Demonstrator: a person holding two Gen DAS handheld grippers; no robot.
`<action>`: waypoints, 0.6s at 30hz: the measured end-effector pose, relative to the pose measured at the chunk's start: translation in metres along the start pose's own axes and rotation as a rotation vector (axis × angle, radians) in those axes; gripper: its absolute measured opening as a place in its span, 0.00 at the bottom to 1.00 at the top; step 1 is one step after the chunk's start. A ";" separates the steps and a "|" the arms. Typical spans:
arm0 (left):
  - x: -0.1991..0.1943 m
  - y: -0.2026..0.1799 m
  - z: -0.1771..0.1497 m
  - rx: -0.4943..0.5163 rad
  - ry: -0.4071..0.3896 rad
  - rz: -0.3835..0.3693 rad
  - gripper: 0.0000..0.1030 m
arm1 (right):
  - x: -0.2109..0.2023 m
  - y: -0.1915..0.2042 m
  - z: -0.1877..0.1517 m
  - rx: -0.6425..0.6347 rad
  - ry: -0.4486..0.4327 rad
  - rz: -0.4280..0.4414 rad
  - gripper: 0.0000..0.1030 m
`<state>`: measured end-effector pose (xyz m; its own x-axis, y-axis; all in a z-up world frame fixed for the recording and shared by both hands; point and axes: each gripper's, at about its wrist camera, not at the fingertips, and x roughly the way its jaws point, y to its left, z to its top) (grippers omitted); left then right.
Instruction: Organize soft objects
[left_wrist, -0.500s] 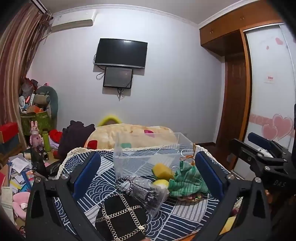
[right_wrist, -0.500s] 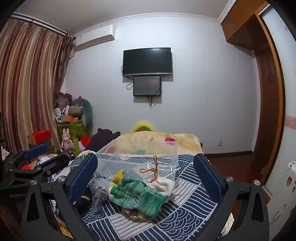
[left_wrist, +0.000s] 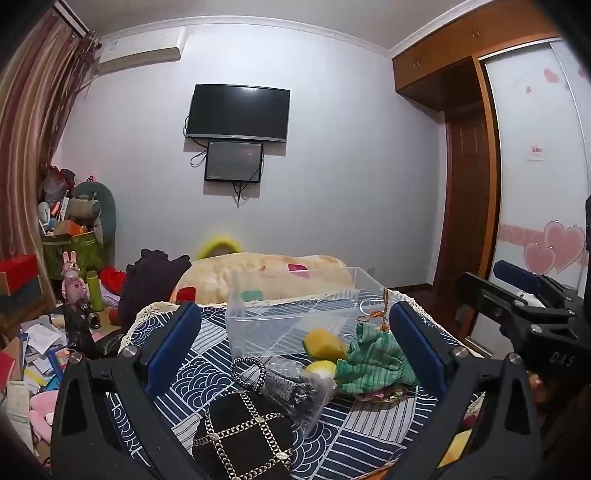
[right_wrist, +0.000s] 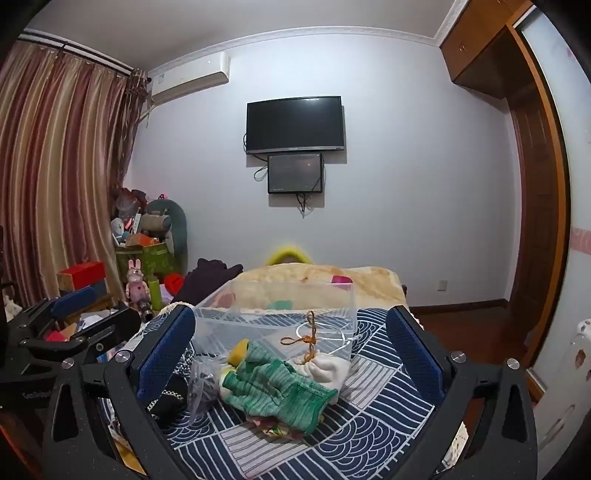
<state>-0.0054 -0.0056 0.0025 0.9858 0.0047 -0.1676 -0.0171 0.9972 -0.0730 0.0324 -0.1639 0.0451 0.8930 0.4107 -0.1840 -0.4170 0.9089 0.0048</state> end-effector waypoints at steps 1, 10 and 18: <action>0.000 0.000 0.000 -0.003 0.001 0.000 1.00 | -0.001 0.000 0.001 0.001 -0.001 0.000 1.00; 0.000 0.004 0.002 -0.017 0.004 0.006 1.00 | -0.004 0.001 -0.002 0.011 -0.007 0.001 1.00; 0.000 0.007 0.002 -0.030 0.006 0.006 1.00 | -0.005 0.000 -0.001 0.012 -0.012 0.005 1.00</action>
<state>-0.0050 0.0012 0.0042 0.9848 0.0099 -0.1737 -0.0278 0.9944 -0.1015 0.0276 -0.1666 0.0453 0.8931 0.4156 -0.1723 -0.4190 0.9078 0.0178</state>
